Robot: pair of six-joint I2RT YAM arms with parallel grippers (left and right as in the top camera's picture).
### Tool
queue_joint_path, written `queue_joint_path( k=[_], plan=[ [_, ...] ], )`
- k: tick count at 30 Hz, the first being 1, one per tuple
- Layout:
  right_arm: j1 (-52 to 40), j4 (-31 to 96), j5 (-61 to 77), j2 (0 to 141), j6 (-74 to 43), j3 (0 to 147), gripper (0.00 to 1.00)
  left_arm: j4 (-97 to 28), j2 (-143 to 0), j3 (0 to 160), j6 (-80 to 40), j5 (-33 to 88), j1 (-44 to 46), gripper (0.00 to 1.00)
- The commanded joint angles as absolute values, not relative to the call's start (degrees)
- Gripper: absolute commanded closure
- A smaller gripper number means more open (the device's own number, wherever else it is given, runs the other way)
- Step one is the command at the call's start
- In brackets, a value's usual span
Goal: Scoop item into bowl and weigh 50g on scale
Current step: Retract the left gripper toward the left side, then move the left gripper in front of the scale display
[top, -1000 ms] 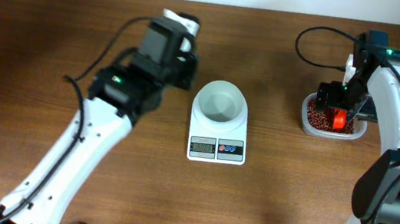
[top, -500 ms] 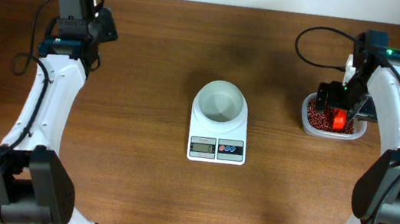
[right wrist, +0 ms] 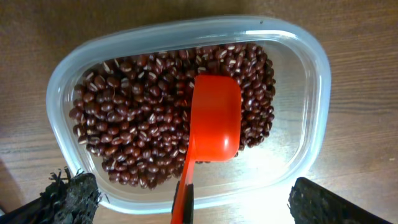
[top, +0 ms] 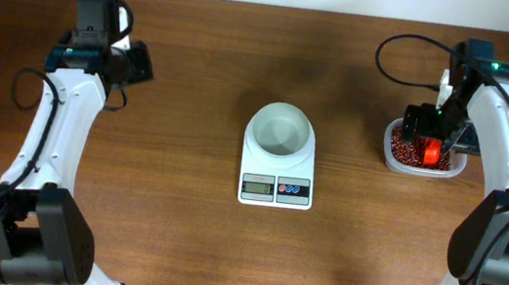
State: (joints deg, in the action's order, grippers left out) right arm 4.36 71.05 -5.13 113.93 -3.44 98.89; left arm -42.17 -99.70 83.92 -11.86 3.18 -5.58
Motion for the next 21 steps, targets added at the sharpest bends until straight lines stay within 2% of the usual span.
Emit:
queue_joint_path(
  k=[1,8,12,17,21],
  plan=[
    [4.6,71.1,-5.2,113.6,-3.6,99.5,0.01,-48.7,-99.8,84.1,-12.4,16.3,-3.9,1.00],
    [4.6,71.1,-5.2,113.6,-3.6,99.5,0.01,-65.7,-95.4,84.1,-8.9,15.2,16.1,1.00],
    [4.6,71.1,-5.2,113.6,-3.6,99.5,0.01,-69.8,-95.3,84.1,-8.6,9.8,24.6,1.00],
    [4.6,71.1,-5.2,113.6,-3.7,99.5,0.01,-70.2,-87.3,84.4,-10.0,7.4,28.2,1.00],
    [4.6,71.1,-5.2,113.6,-3.7,99.5,0.01,-68.8,-87.4,81.8,-6.5,4.7,31.6,1.00]
  ],
)
